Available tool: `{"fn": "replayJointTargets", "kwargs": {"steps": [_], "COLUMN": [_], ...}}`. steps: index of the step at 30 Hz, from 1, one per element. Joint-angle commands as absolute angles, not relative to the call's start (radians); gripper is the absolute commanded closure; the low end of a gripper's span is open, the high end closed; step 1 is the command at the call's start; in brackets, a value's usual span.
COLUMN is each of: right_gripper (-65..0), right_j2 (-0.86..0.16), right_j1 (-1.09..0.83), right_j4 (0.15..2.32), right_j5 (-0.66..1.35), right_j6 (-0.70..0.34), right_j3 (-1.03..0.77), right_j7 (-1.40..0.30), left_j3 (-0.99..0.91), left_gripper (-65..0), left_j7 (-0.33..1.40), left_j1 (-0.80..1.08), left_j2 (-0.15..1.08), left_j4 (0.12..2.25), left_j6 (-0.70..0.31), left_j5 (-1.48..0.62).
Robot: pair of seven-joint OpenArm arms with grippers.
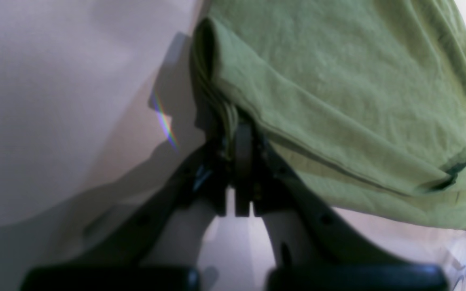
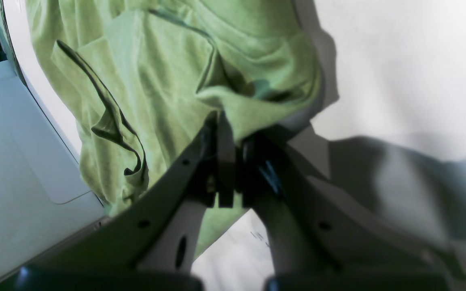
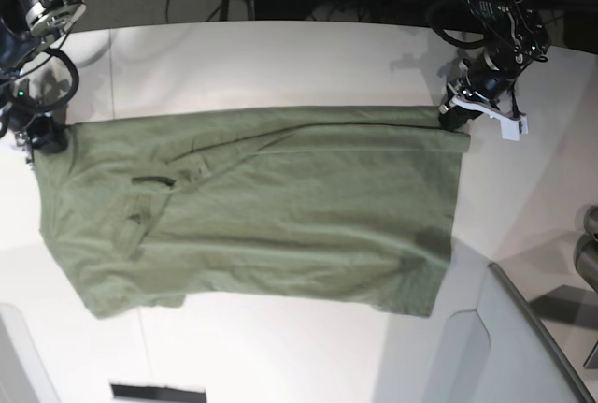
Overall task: Layout the t-shirt on the table in an organized manner, then fold the t-shirt properly
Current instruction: 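Grasp the shirt's shoulder corners with both grippers, then lift the shoulder edge with both grippers and pull it toward the robot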
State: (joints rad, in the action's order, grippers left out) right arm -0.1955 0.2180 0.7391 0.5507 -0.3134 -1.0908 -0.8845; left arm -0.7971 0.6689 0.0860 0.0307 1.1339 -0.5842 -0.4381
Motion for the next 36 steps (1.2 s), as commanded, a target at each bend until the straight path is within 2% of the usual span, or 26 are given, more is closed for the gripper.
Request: {"fn": "replayJointTargets", "kwargs": {"steps": [1,10,15,24,30,36], "right_gripper": [-0.5,-0.5,-0.5,-0.5,-0.5,-0.5], "right_j2": [-0.209,-0.209,-0.211,-0.202,-0.228,-0.245], "right_j1": [0.222,0.225,0.226,0.260,0.314,0.315], "right_j4": [0.745,0.748,0.825,1.133,1.147,1.145], "right_j5": [0.513,0.513,0.513,0.516,0.516,0.516], "right_j6": [-0.295,-0.295,-0.295,-0.292,-0.292,-0.292], "right_j3": [-1.087,-1.087,-1.087,-0.998,-0.990,-0.990], "right_j7": [-0.891,-0.891,-0.949,-1.098,-1.132,-1.144], "left_j3": [-0.796,-0.796,-0.792,-0.797,-0.799,-0.816], "left_gripper": [0.0,0.0,0.0,0.0,0.0,0.0], "left_j7": [0.704,0.710,0.825,1.075,1.179,1.191], "left_j1": [0.088,0.093,0.084,0.004,-0.062,-0.071], "left_j2": [0.035,0.036,0.036,0.035,0.035,0.035], "left_j4": [1.138,1.211,1.320,1.555,1.664,1.676], "left_j6": [-0.572,-0.553,-0.453,-0.443,-0.441,-0.441], "left_j5": [-0.404,-0.403,-0.406,-0.406,-0.401,-0.401]}}
